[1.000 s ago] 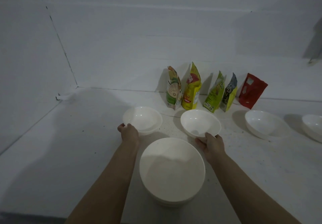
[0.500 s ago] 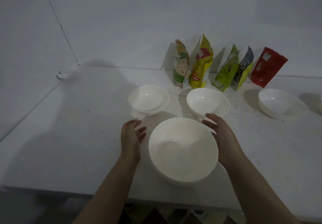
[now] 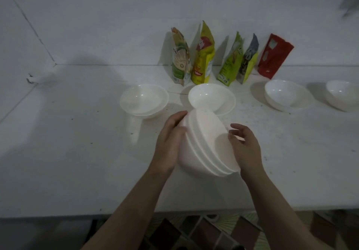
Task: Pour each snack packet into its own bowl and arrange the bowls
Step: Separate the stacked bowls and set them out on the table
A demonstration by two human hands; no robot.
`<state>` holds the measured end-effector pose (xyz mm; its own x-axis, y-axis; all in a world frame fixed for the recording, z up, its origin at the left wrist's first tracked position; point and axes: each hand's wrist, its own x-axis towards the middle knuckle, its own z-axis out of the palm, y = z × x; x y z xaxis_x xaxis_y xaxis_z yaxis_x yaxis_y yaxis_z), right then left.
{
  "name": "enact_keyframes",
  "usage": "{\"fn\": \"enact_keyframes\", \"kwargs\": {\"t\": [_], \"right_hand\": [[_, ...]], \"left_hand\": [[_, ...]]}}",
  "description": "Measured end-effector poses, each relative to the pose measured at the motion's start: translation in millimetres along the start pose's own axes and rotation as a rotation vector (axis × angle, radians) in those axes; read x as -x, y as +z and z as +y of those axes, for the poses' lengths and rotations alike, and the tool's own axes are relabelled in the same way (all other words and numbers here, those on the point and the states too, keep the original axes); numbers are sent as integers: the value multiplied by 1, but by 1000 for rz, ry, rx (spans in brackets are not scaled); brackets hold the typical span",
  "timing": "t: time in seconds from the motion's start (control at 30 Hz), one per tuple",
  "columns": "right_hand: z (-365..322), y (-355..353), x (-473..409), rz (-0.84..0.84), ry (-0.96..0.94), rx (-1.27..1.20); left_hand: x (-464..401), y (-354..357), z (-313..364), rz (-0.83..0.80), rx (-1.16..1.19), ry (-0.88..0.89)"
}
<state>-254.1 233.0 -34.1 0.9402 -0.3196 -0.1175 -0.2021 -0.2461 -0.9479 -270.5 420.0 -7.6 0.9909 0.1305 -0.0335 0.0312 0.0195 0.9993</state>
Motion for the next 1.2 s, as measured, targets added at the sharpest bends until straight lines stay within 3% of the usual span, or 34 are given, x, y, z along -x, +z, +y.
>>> {"fn": "enact_keyframes", "kwargs": {"t": [0.07, 0.13, 0.27, 0.37, 0.43, 0.77, 0.93, 1.1, 1.2], "right_hand": [[3, -8, 2, 101, -109, 97], [-6, -18, 7, 81, -115, 52], [-42, -40, 13, -271, 96, -222], [-57, -50, 12, -397, 65, -104], [-59, -52, 11, -410, 31, -33], [-59, -36, 34, -378, -13, -177], [-66, -22, 41, -266, -50, -188], [-82, -29, 42, -162, -200, -170], [-84, -27, 49, -125, -313, -105]], "left_hand": [[-1, 17, 15, -83, -88, 3], [-2, 32, 28, -172, -207, 11], [-1, 59, 49, -316, -450, 21], [-1, 71, 60, -396, -544, 51], [-4, 72, 65, -431, -577, 31], [-6, 60, 76, -555, -754, 101], [-15, 27, 66, -456, -695, 64], [-34, -16, 30, -151, -543, -46], [-41, -30, 14, -26, -566, -46]]}}
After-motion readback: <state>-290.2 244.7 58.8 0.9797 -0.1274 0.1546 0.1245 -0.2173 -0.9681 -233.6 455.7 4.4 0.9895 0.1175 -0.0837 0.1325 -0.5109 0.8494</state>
